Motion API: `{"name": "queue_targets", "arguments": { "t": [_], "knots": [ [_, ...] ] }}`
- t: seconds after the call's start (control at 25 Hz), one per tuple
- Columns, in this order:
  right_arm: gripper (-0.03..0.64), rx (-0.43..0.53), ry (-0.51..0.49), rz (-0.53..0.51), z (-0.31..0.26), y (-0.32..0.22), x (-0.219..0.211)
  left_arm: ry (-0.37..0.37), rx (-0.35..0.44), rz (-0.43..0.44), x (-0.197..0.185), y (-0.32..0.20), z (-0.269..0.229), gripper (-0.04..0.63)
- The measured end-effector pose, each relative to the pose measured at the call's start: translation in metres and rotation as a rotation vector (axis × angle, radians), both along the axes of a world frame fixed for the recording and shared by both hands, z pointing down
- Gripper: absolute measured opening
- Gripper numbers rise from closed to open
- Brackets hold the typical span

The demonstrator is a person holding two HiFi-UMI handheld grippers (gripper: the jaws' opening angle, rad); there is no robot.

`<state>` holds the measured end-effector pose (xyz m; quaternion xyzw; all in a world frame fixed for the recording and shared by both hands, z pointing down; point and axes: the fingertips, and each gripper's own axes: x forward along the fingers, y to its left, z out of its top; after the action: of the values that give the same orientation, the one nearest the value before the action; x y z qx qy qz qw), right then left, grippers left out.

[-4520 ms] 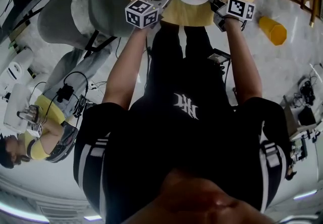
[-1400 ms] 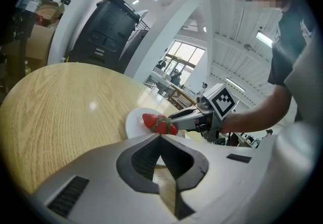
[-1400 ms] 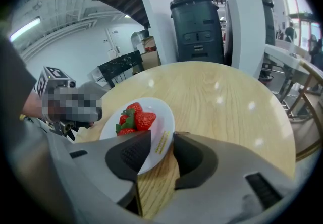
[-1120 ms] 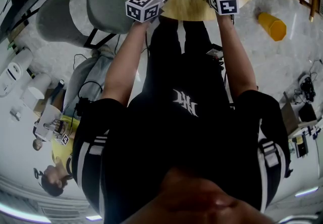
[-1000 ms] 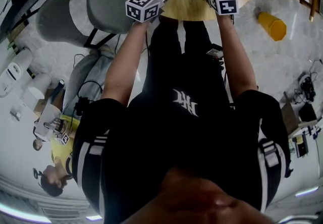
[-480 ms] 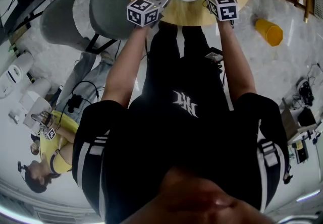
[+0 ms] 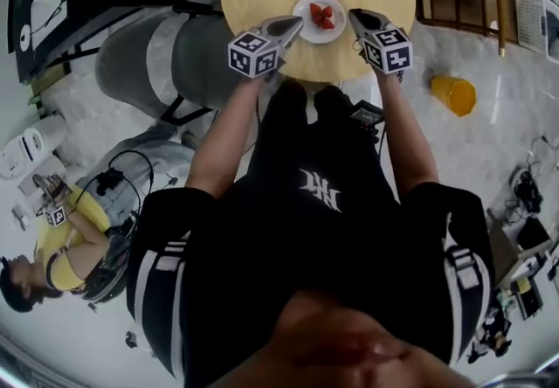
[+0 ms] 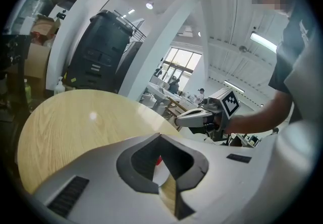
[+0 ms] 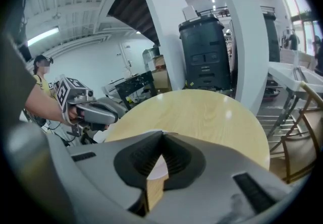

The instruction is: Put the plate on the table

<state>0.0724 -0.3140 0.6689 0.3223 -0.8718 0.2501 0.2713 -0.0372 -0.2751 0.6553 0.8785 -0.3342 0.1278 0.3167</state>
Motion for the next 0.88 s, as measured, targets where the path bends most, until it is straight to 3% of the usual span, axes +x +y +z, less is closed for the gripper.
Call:
{"name": "queue_targets", "arguments": {
  "t": [0.44, 0.88],
  "knots": [
    [0.0, 0.152, -0.237, -0.103, -0.122, -0.012, -0.017, -0.02, 0.161, 0.01, 0.002, -0.02, -0.084, 0.003],
    [0.0, 0.302, -0.353, -0.177, -0.198, 0.005, 0.005, -0.031, 0.365, -0.074, -0.007, -0.019, -0.182, 0.003]
  ]
}}
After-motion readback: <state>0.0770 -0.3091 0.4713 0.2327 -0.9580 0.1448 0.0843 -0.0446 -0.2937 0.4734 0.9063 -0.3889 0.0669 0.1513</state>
